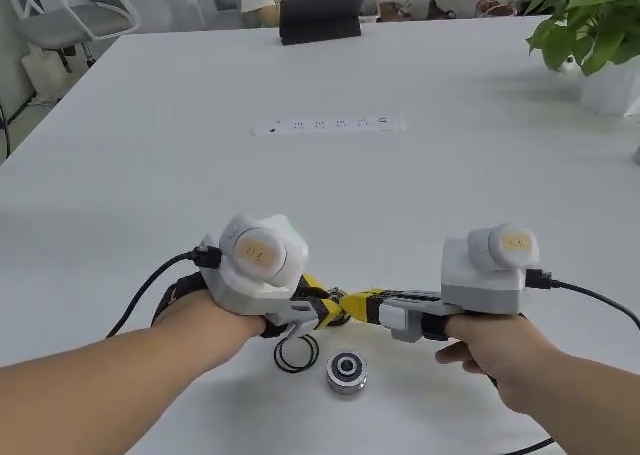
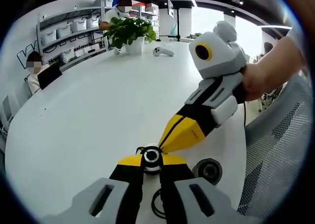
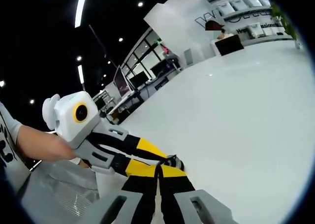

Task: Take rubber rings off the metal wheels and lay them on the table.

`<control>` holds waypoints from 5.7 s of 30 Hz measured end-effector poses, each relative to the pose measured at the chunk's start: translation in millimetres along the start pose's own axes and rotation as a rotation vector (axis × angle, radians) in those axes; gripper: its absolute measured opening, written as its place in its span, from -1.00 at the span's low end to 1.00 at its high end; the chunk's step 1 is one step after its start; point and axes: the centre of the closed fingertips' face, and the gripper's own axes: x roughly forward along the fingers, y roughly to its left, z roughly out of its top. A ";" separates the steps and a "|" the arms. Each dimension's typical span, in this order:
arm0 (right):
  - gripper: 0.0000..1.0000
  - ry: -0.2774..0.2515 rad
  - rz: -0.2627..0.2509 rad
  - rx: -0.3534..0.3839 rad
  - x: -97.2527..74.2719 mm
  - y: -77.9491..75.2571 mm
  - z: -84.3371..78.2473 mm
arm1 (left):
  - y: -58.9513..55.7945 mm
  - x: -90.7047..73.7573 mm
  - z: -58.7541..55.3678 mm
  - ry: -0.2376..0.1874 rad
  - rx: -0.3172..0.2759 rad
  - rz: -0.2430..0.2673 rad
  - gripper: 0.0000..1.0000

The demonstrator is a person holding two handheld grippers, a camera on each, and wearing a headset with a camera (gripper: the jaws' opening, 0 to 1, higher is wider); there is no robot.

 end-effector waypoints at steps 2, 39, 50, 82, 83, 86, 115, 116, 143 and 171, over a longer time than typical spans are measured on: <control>-1.00 -0.001 0.007 0.003 -0.4 1.4 -0.1 | -0.2 0.0 0.0 0.000 0.001 -0.001 -0.87; -1.00 -0.012 -0.003 -0.003 -1.7 -1.9 5.5 | -5.3 -16.0 3.6 -0.024 0.019 -0.038 -0.65; -1.00 -0.031 0.025 0.009 -5.8 6.9 12.5 | -12.8 -39.8 11.6 -0.085 0.038 -0.055 -0.48; -1.00 0.047 0.133 0.030 6.0 41.9 -1.5 | -9.4 -105.0 -10.4 -0.131 -0.031 -0.022 0.19; -1.00 0.051 0.138 0.034 6.5 43.4 -2.7 | -9.1 -106.3 -12.1 -0.128 -0.033 -0.019 0.21; -1.00 0.071 0.152 0.037 9.2 47.6 -6.8 | -9.0 -109.8 -16.1 -0.124 -0.040 -0.014 0.24; -1.00 0.246 0.153 -0.029 28.8 55.1 -40.7 | -4.1 -120.8 -30.1 -0.105 -0.059 0.012 0.33; -1.00 0.252 0.148 -0.047 28.5 54.4 -41.9 | -4.1 -120.7 -30.6 -0.103 -0.061 0.011 0.33; -0.67 0.234 0.101 -0.213 12.1 41.7 -30.7 | -5.6 -113.1 -35.0 -0.071 -0.065 -0.012 0.28; -0.61 0.173 -0.007 -0.266 -12.5 -1.4 -13.0 | 3.2 -87.9 -25.1 -0.066 -0.064 -0.025 0.11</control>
